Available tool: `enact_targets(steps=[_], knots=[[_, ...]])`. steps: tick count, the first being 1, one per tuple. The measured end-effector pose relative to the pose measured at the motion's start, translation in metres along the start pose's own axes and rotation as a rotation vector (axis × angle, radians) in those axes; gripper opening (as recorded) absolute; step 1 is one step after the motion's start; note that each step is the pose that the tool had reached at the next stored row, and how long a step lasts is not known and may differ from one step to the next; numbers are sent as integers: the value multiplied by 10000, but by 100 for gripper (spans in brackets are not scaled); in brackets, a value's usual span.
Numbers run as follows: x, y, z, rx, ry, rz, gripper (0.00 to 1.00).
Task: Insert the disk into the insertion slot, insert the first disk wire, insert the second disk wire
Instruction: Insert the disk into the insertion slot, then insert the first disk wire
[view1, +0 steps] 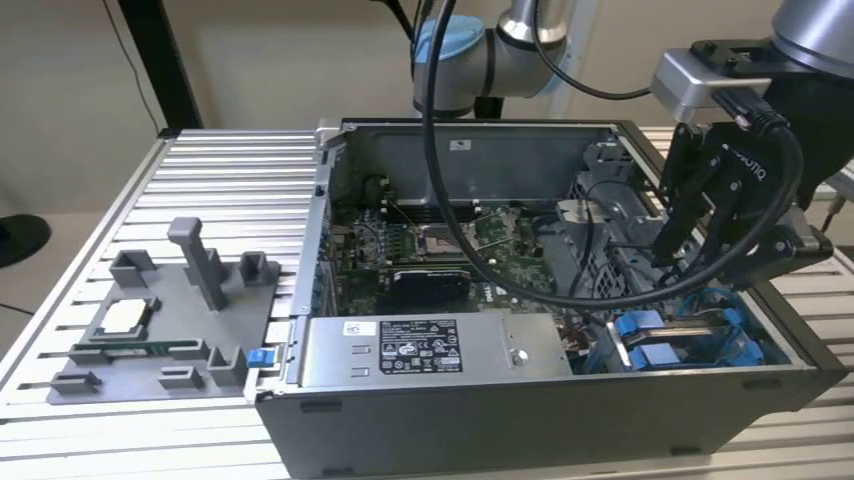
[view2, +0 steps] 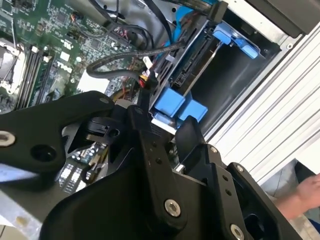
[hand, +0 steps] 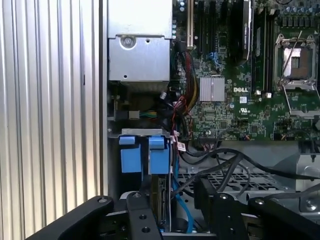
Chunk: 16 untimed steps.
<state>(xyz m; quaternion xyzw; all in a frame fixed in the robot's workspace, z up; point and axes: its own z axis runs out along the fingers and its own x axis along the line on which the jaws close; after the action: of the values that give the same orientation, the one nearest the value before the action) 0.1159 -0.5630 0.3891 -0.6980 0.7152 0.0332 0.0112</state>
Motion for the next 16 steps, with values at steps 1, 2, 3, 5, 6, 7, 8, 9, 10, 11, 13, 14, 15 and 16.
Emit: enact_targets(steps=[1, 2, 3, 5, 6, 7, 8, 9, 10, 11, 13, 14, 15, 16], knots=[[-4, 0, 0, -1, -90, -3, 100], [-7, 0, 0, -4, -187, -5, 100], [-9, 1, 1, -6, -272, -8, 100], [-9, -3, 9, -8, -337, -11, 100], [-9, -5, 16, -9, -352, -11, 100], [-8, -5, 26, -8, -364, -10, 100], [-7, -6, 38, -7, -372, -10, 100], [-6, -7, 50, 4, -394, -12, 100], [-6, -8, 57, 29, -428, -17, 100], [-5, -8, 61, 44, -503, -20, 100], [-5, -8, 68, 42, -681, -26, 100], [-5, -8, 72, 42, -769, -29, 100], [-5, -8, 76, 42, -845, -32, 100], [-5, -8, 78, 44, -907, -34, 100]])
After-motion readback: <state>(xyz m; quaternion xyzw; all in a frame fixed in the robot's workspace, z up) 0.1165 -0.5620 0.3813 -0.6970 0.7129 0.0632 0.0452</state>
